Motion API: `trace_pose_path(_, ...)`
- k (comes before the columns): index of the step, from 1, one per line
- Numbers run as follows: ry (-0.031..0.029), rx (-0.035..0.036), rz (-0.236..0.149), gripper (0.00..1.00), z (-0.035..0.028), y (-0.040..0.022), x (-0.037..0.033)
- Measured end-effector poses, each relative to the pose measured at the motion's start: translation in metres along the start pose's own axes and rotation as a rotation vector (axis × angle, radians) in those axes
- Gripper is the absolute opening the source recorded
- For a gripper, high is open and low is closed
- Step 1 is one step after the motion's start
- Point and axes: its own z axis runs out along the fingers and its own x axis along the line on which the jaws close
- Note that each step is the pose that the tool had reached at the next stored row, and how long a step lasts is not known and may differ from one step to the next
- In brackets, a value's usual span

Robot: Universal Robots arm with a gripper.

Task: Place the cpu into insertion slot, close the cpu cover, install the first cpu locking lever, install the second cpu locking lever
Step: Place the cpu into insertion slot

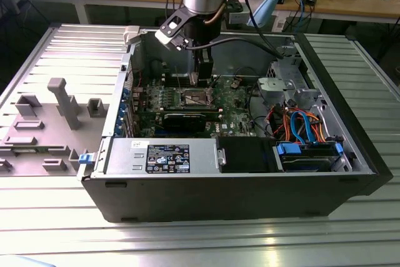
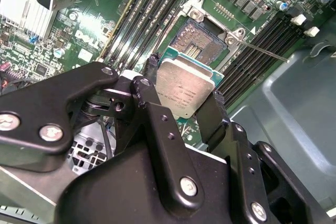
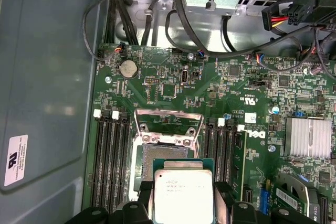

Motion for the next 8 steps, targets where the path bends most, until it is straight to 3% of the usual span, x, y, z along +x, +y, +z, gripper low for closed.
trace_pose_path(8, 0.0000, 0.0000, 0.000, 0.55, 0.0013, 0.0000, 0.0000)
